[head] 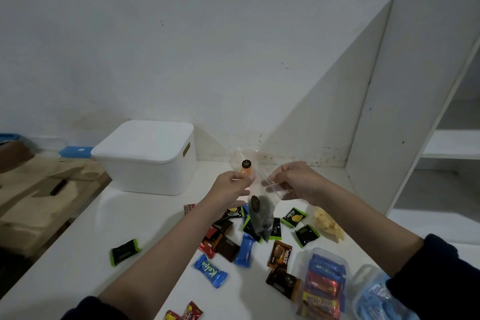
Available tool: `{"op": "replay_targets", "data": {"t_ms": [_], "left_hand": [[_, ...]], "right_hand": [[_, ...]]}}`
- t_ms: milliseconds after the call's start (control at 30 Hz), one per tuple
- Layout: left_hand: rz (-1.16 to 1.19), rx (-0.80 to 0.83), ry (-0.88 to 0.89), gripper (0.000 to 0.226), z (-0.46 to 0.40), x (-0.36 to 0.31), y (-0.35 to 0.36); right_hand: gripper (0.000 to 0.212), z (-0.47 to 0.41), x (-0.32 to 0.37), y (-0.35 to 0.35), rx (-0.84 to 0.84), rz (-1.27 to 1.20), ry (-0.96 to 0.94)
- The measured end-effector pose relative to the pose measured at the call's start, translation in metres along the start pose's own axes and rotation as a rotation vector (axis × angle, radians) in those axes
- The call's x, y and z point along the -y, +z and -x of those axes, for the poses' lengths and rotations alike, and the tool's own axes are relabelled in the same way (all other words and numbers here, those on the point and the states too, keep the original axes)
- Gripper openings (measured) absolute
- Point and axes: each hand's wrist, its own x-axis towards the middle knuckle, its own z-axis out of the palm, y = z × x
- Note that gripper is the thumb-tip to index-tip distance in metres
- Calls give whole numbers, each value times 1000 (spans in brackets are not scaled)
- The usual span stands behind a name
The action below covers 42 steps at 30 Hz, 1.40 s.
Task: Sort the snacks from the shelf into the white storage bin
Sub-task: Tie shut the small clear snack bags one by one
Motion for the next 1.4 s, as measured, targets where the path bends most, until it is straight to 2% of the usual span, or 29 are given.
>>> {"op": "replay_targets", "data": {"t_ms": [67, 167, 233, 300, 400, 500, 567, 667, 733, 800, 900, 1033, 1167, 1400], "left_hand": [[-62, 15, 8, 47, -2, 7, -12], [-117, 183, 21, 62, -8, 24, -32], [-102, 337, -4, 55, -8, 32, -43], [-131, 376, 0, 35, -8, 39, -51], [-107, 262, 16, 16, -12, 44, -63], [-4, 140, -7, 10, -27, 50, -79], [61, 45, -45, 16, -37, 51, -89], [105, -61, -98, 17, -55, 55, -104], [104, -116, -142, 26, -73, 62, -114], [109, -167, -187, 33, -93, 72, -123], [63, -238, -225, 34, -124, 82, -131], [0, -226, -188, 20, -169, 96, -138], [-130, -172, -188, 47, -209, 108, -140], [-364, -90, -203, 56, -260, 137, -138]], "right_hand": [[18, -2, 7, -1, 71, 45, -18], [23, -6, 16, 0, 230, 2, -36], [25, -11, 22, 4, 284, -75, -14], [24, -18, 25, 10, 269, -125, 8], [22, -35, 20, 25, 179, -278, 66], [45, -57, 5, 44, 35, -541, 158], [58, -72, -13, 61, -33, -601, 214], [60, -88, -38, 96, -28, -477, 301], [46, -98, -45, 118, -55, -267, 311], [35, -113, -48, 134, -109, -183, 279], [44, -140, -47, 151, -153, -196, 226], [51, -192, -56, 158, -275, -170, 219], [53, -242, -64, 159, -336, -80, 256], [58, -298, -88, 160, -245, -18, 331]]}}
